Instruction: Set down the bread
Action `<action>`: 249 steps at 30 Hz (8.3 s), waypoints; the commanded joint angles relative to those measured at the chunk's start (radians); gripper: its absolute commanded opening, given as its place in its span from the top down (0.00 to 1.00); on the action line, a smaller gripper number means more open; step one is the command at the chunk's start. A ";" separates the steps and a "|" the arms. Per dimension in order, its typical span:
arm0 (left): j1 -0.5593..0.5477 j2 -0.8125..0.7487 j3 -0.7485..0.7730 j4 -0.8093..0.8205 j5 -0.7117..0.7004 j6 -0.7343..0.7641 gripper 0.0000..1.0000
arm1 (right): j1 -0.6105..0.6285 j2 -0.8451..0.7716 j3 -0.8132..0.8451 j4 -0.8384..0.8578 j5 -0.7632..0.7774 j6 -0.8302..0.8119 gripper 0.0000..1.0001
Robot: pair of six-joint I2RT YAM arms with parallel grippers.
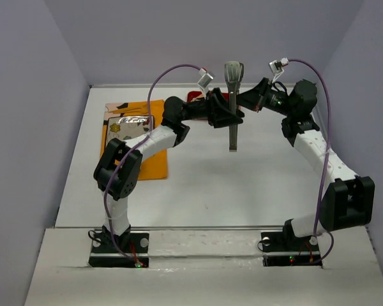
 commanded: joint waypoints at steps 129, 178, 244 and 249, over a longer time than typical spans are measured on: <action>0.098 0.418 0.861 -1.980 -1.263 1.519 0.40 | -0.340 -0.195 0.015 -0.767 0.648 -0.505 0.50; 0.269 -0.389 0.050 -1.898 -1.563 0.869 0.81 | -0.340 -0.202 0.010 -0.764 0.631 -0.508 0.50; 0.038 -0.426 0.102 -1.623 -1.210 0.844 0.45 | -0.340 -0.201 -0.007 -0.766 0.636 -0.490 0.28; -0.080 -0.324 0.082 -1.589 -1.139 0.849 0.45 | -0.340 -0.207 -0.011 -0.766 0.633 -0.479 0.28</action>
